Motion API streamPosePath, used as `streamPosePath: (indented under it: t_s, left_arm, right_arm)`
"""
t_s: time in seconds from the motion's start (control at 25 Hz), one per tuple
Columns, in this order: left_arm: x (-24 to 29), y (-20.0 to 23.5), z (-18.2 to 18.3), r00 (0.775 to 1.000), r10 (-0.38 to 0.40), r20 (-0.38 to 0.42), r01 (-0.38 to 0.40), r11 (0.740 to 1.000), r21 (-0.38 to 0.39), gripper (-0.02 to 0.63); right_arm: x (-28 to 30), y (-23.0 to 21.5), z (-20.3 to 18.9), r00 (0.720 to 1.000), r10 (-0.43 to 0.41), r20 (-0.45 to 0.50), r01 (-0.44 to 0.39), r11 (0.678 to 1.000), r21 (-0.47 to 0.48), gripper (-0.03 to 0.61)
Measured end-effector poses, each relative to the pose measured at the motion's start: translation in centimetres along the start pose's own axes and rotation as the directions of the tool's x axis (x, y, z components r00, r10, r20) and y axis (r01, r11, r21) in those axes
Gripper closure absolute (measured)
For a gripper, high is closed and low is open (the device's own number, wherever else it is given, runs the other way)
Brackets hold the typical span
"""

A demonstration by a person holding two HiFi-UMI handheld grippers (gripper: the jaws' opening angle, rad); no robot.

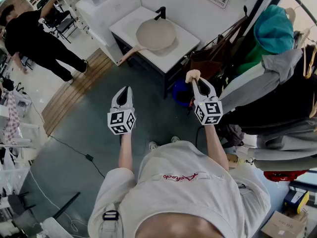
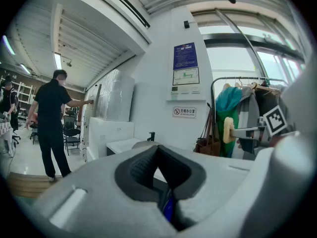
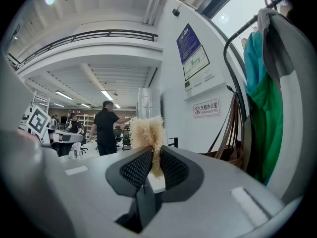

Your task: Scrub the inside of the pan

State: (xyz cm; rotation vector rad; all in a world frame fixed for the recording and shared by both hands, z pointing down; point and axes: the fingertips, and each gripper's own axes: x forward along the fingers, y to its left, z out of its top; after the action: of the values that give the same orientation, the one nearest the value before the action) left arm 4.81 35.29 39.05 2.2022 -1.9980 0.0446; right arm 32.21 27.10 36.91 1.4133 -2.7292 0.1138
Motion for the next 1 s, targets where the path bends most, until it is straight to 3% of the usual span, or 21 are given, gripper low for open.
streamPosePath:
  t_s: [0.6, 1.0]
  left_arm:
    - [-0.5, 1.2, 0.1, 1.0, -0.016, 0.005, 0.016, 1.0, -0.012, 0.614]
    - [-1.1, 3.4, 0.4, 0.998, -0.057, 0.011, 0.057, 0.998, -0.012, 0.614]
  right_arm:
    - [0.4, 2.2, 0.7, 1.0, 0.012, 0.022, -0.012, 1.0, -0.002, 0.515]
    - [1.1, 4.4, 1.4, 0.999, -0.026, 0.038, 0.026, 1.0, 0.003, 0.515]
